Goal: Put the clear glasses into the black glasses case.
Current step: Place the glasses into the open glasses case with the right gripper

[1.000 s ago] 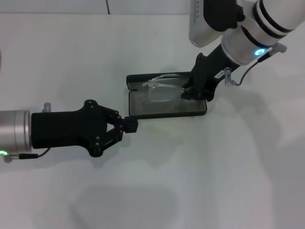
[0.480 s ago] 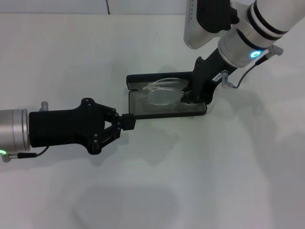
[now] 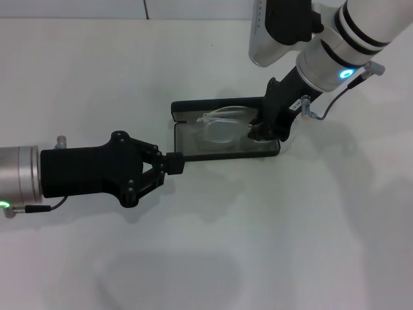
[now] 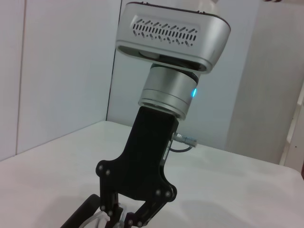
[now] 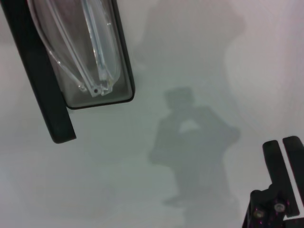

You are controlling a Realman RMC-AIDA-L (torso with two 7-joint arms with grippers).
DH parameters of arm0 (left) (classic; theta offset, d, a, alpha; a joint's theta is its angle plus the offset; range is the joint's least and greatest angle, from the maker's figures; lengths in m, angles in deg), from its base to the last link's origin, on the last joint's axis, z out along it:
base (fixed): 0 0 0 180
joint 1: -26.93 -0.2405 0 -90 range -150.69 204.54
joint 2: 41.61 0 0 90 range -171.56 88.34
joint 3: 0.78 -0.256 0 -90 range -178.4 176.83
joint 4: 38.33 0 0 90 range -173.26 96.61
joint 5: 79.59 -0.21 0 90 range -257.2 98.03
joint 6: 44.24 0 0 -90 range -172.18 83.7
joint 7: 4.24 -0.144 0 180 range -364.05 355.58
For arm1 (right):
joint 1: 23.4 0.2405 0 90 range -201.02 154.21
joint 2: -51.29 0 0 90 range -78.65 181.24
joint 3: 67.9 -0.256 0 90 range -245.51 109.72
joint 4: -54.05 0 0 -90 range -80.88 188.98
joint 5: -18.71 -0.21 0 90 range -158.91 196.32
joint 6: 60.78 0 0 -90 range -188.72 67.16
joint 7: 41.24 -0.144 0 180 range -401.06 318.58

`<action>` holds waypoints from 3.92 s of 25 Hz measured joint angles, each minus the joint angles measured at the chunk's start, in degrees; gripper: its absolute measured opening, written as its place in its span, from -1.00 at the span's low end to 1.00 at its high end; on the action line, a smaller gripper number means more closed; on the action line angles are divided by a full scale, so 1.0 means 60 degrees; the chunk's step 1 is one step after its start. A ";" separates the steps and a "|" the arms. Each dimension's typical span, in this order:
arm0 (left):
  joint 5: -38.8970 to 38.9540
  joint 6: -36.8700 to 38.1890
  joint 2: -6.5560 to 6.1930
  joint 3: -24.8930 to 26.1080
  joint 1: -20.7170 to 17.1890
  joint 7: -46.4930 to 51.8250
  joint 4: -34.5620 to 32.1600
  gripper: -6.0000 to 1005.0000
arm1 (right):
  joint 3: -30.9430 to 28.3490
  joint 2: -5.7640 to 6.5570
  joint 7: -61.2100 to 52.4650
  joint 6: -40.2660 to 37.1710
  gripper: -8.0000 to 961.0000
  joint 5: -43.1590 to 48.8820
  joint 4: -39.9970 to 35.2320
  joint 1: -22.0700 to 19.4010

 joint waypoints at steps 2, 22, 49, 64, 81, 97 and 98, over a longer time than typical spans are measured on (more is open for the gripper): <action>0.0000 0.0000 0.0000 0.0000 0.0001 0.0001 -0.0002 -0.89 | 0.0019 0.0000 -0.0028 0.0109 -0.62 0.0006 0.0057 0.0007; 0.0001 -0.0005 0.0000 -0.0001 0.0015 0.0002 -0.0035 -0.89 | 0.0131 0.0000 -0.0288 0.0531 -0.61 -0.0149 0.0204 0.0145; 0.0007 -0.0028 -0.0040 0.0088 0.0146 0.0011 -0.0034 -0.89 | 0.0365 -0.0001 -0.0426 0.0431 -0.60 -0.0222 -0.0019 0.0031; 0.0017 -0.0028 -0.0074 0.0102 0.0221 0.0012 -0.0036 -0.89 | 0.0623 -0.0001 -0.0550 0.0421 -0.60 -0.0177 -0.0163 -0.0003; 0.0010 -0.0016 -0.0045 0.0102 0.0177 0.0045 -0.0034 -0.89 | 0.0643 0.0000 -0.0550 0.0665 -0.60 -0.0227 -0.0176 -0.0208; 0.0000 0.0017 -0.0015 0.0102 0.0145 0.0055 -0.0035 -0.89 | 0.0643 -0.0001 -0.0495 0.0905 -0.43 -0.0269 -0.0660 -0.0613; 0.0000 0.0017 -0.0015 0.0102 0.0142 0.0055 -0.0034 -0.89 | 0.0643 -0.0001 -0.0495 0.0905 -0.41 -0.0269 -0.0660 -0.0613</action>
